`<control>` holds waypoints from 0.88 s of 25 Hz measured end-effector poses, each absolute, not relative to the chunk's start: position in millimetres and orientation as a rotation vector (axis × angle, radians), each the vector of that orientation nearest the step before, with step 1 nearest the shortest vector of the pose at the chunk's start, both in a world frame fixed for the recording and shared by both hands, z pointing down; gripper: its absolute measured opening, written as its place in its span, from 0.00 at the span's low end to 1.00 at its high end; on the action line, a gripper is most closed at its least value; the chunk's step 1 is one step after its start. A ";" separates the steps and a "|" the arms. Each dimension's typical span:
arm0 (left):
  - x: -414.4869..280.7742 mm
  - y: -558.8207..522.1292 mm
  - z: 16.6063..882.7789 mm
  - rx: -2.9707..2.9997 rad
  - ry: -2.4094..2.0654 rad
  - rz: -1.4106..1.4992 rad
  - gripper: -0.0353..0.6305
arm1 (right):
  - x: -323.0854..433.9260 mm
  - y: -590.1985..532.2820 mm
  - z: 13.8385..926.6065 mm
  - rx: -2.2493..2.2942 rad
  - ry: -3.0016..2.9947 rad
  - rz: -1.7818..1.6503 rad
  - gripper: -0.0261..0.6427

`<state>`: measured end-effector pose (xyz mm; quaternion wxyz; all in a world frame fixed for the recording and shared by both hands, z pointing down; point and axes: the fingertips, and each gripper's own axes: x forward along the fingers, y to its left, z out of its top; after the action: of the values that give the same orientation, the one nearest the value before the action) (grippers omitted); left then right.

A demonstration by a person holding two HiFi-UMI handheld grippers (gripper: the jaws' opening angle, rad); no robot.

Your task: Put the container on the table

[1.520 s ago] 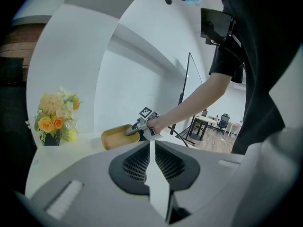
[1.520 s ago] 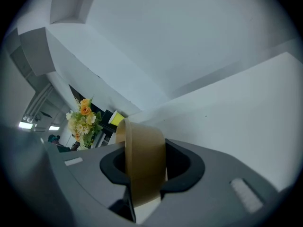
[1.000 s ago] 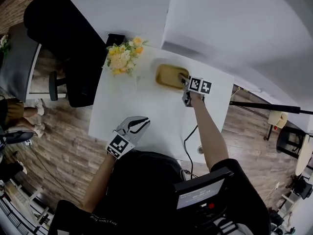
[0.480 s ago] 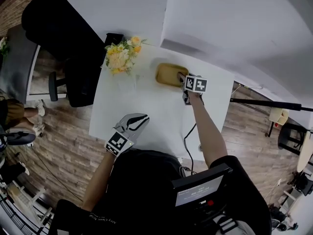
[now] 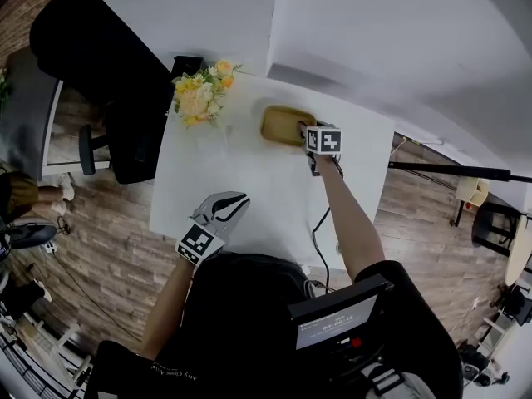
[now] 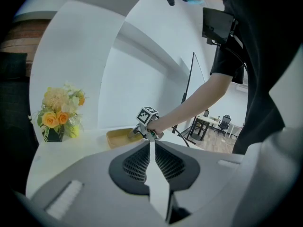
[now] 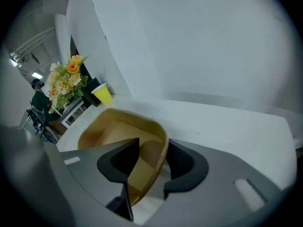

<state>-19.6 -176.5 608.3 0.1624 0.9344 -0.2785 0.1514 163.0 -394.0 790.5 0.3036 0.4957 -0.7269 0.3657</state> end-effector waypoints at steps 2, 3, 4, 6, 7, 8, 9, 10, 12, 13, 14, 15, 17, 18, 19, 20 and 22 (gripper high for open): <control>-19.0 -176.7 609.1 2.664 -0.793 0.433 0.10 | 163.7 -393.7 790.9 1.314 -1.921 0.958 0.33; -18.6 -177.2 609.0 2.664 -0.793 0.431 0.10 | 164.1 -394.2 790.9 1.318 -1.922 0.963 0.33; -18.3 -177.8 608.8 2.663 -0.794 0.429 0.10 | 164.4 -394.8 790.7 1.322 -1.922 0.966 0.32; -17.3 -178.6 608.5 2.665 -0.794 0.427 0.10 | 164.8 -395.4 790.2 1.325 -1.918 0.953 0.32; -16.6 -178.6 608.3 2.665 -0.792 0.427 0.10 | 165.2 -395.1 789.8 1.325 -1.913 0.941 0.32; -16.1 -178.7 608.0 2.665 -0.790 0.427 0.10 | 165.4 -394.7 789.3 1.326 -1.908 0.931 0.32; -16.0 -178.9 607.7 2.666 -0.790 0.427 0.10 | 165.1 -394.6 788.7 1.327 -1.907 0.926 0.33; -16.1 -179.4 607.3 2.666 -0.790 0.427 0.10 | 164.6 -395.0 788.1 1.328 -1.907 0.923 0.33; -16.9 -180.2 607.1 2.667 -0.792 0.429 0.10 | 163.3 -396.1 787.5 1.333 -1.906 0.909 0.33; -17.3 -180.5 607.2 2.667 -0.793 0.429 0.10 | 163.3 -396.6 787.3 1.335 -1.905 0.895 0.33; -17.4 -180.7 607.4 2.667 -0.792 0.429 0.10 | 164.1 -396.9 786.9 1.339 -1.901 0.877 0.33; -17.6 -180.8 607.6 2.667 -0.791 0.429 0.10 | 165.3 -396.9 786.4 1.343 -1.897 0.859 0.34; -18.9 -181.1 608.3 2.666 -0.793 0.432 0.10 | 166.8 -396.9 785.1 1.351 -1.889 0.828 0.34; -19.9 -181.3 608.5 2.664 -0.795 0.434 0.10 | 166.9 -397.0 784.7 1.354 -1.886 0.815 0.34; -20.8 -181.6 608.7 2.662 -0.799 0.436 0.10 | 166.8 -397.0 784.4 1.357 -1.883 0.803 0.34; -21.5 -182.0 608.5 2.661 -0.801 0.438 0.10 | 166.9 -396.9 784.6 1.359 -1.879 0.794 0.35; -21.5 -183.3 607.2 2.661 -0.800 0.437 0.10 | 167.1 -396.9 785.5 1.357 -1.874 0.783 0.36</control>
<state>-21.5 -183.3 607.2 0.1636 0.9334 -0.2804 0.1531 167.1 -396.9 785.5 0.3424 0.5221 -0.7208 0.3010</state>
